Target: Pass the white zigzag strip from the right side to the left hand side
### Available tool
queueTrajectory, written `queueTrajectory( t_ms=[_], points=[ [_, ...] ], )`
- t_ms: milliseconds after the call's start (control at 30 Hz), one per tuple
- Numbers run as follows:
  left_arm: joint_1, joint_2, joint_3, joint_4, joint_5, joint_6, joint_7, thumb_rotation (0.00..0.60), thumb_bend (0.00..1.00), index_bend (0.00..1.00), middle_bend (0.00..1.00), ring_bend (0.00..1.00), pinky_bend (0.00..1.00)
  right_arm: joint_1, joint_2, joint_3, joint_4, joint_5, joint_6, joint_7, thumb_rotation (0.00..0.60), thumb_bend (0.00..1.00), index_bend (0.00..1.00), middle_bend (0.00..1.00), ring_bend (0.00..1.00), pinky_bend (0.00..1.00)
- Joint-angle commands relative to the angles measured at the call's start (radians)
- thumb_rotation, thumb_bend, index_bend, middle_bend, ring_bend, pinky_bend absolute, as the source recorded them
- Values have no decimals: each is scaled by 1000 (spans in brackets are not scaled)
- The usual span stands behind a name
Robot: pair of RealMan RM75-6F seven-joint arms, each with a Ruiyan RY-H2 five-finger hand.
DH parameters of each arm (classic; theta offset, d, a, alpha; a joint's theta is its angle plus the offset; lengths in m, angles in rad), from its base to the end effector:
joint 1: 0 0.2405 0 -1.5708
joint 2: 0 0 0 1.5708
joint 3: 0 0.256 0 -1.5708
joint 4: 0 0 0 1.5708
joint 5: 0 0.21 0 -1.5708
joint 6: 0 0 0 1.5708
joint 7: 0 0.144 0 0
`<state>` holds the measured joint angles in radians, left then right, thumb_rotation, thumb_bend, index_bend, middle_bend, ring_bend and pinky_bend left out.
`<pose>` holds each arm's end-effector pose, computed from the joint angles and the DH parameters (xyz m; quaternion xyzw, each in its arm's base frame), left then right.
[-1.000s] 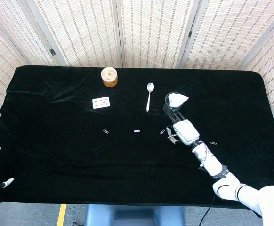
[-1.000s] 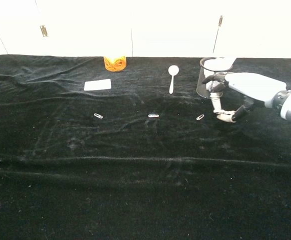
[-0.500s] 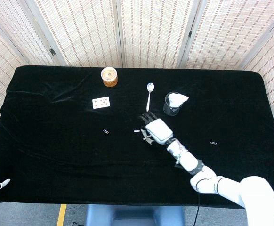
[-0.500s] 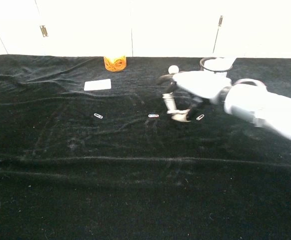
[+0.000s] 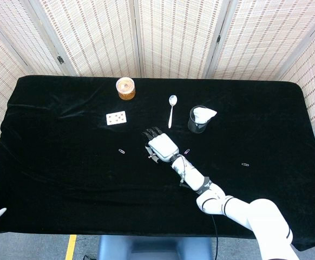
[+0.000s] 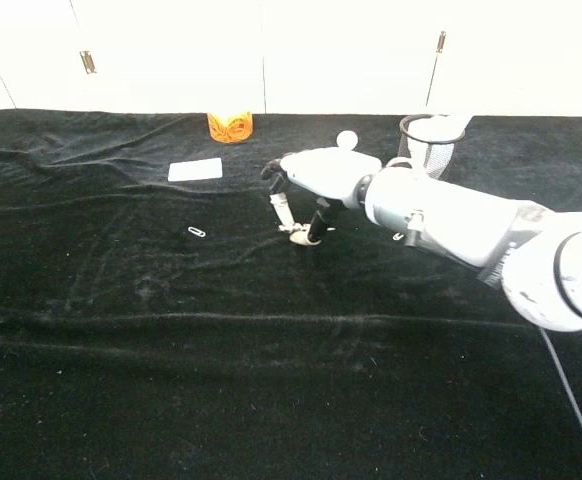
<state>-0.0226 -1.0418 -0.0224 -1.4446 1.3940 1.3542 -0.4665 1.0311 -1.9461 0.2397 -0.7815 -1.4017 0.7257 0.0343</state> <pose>-0.3825 0.1524 0.1964 -0.4951 -0.5276 -0.3785 0.5772 -0.0792 -0.4085 -0.1113 0.8039 -0.3090 0.3778 0.3398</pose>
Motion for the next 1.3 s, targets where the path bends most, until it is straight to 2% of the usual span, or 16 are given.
queueTrajectory(
  t_ms=[33,367,500,600,700,1000,1200,1233,1300],
  points=[
    [7,1,-2,7,-1,9,-13,600,148,0,0,0,0,23,-21,7,36,10,-20,6,600,428,850,135,33,0],
    [13,0,-9,15,-9,13,-29,600,150,0,0,0,0,52,-45,-5,91,8,-35,46,600,428,850,136,33,0],
    [12,1,-12,18,-13,7,-33,600,150,0,0,0,0,13,11,-37,-7,-22,31,28,600,428,850,136,33,0],
    [10,1,-14,16,-14,2,-29,600,151,0,0,0,0,-21,73,-58,-131,-25,57,-23,600,428,850,136,33,0],
    [9,0,-16,11,-15,2,-20,600,151,0,0,0,0,-35,111,-73,-227,-12,44,-81,600,428,849,137,33,0],
    [20,-1,-16,8,-12,18,-18,600,152,0,0,0,0,-65,168,-127,-422,14,18,-214,600,428,850,137,31,0],
    [26,-2,-17,9,-8,30,-21,600,153,0,0,0,0,-70,175,-139,-473,27,13,-272,600,428,849,134,30,0],
    [27,-2,-17,8,-7,31,-21,600,153,0,0,0,0,-68,169,-136,-466,34,10,-279,600,428,830,127,27,0],
    [27,-2,-17,8,-7,31,-21,600,153,0,0,0,0,-63,156,-127,-448,46,4,-282,600,428,708,92,18,0]
  ],
)
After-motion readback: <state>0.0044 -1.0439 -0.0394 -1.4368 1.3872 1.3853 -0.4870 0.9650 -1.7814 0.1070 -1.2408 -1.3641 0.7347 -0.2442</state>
